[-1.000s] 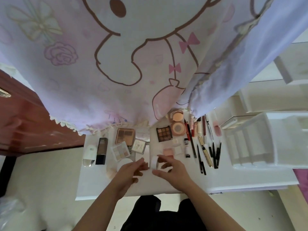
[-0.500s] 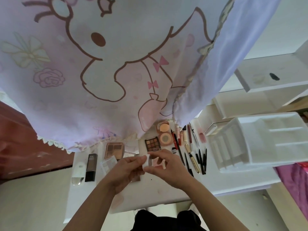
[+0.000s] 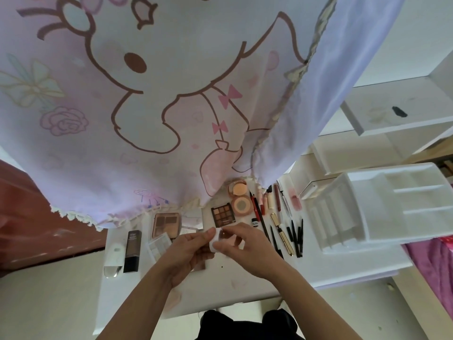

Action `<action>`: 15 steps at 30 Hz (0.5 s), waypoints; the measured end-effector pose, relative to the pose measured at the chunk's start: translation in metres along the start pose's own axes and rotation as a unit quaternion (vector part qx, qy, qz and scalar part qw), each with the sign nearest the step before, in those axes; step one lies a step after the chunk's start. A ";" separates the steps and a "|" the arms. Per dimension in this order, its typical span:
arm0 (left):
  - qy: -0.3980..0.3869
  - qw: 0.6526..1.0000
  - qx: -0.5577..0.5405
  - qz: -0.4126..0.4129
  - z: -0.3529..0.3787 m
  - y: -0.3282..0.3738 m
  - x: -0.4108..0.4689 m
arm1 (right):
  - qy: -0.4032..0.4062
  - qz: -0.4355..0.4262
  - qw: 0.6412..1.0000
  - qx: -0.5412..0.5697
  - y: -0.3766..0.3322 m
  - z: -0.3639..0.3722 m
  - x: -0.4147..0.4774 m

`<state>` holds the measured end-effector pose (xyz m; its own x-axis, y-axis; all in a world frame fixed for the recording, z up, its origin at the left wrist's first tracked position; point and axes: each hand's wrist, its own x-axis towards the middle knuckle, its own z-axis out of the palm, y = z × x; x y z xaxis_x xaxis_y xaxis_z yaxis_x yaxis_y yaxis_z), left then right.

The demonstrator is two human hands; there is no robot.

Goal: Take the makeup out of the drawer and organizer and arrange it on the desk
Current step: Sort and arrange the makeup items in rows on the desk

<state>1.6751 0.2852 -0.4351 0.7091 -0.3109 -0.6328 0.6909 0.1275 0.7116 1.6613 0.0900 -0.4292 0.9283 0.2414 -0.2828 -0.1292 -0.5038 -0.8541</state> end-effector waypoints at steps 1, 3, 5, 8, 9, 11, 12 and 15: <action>-0.002 1.000 -0.002 -0.001 -0.001 -0.001 0.001 | 0.002 -0.004 1.000 0.007 0.000 0.000 0.000; -0.008 1.000 -0.002 -0.002 -0.003 -0.001 0.002 | -0.001 -0.006 1.000 0.010 0.001 0.000 0.000; -0.009 1.000 -0.002 -0.008 -0.001 0.000 0.001 | -0.004 0.007 1.000 0.012 0.000 0.001 0.000; -0.004 1.000 0.010 -0.010 -0.001 -0.001 0.002 | -0.008 0.004 1.000 0.003 0.001 0.003 0.002; -0.001 1.000 0.010 -0.010 -0.001 -0.003 0.004 | -0.009 0.002 1.000 0.003 0.002 0.003 0.002; 0.015 1.000 -0.006 -0.019 -0.004 -0.005 0.006 | -0.002 -0.001 1.000 0.007 0.004 -0.001 0.001; 0.033 0.999 -0.024 -0.024 -0.006 -0.007 0.007 | 0.008 -0.001 1.000 0.009 0.006 -0.004 0.000; 0.068 0.994 -0.072 -0.041 -0.015 -0.014 0.013 | 0.063 0.007 0.998 0.026 0.018 -0.012 -0.003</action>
<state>1.6765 0.2936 -0.4583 0.6560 -0.1960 -0.7289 0.7526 0.2430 0.6120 1.6605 0.0703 -0.4380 0.9623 0.1271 -0.2405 -0.1572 -0.4618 -0.8729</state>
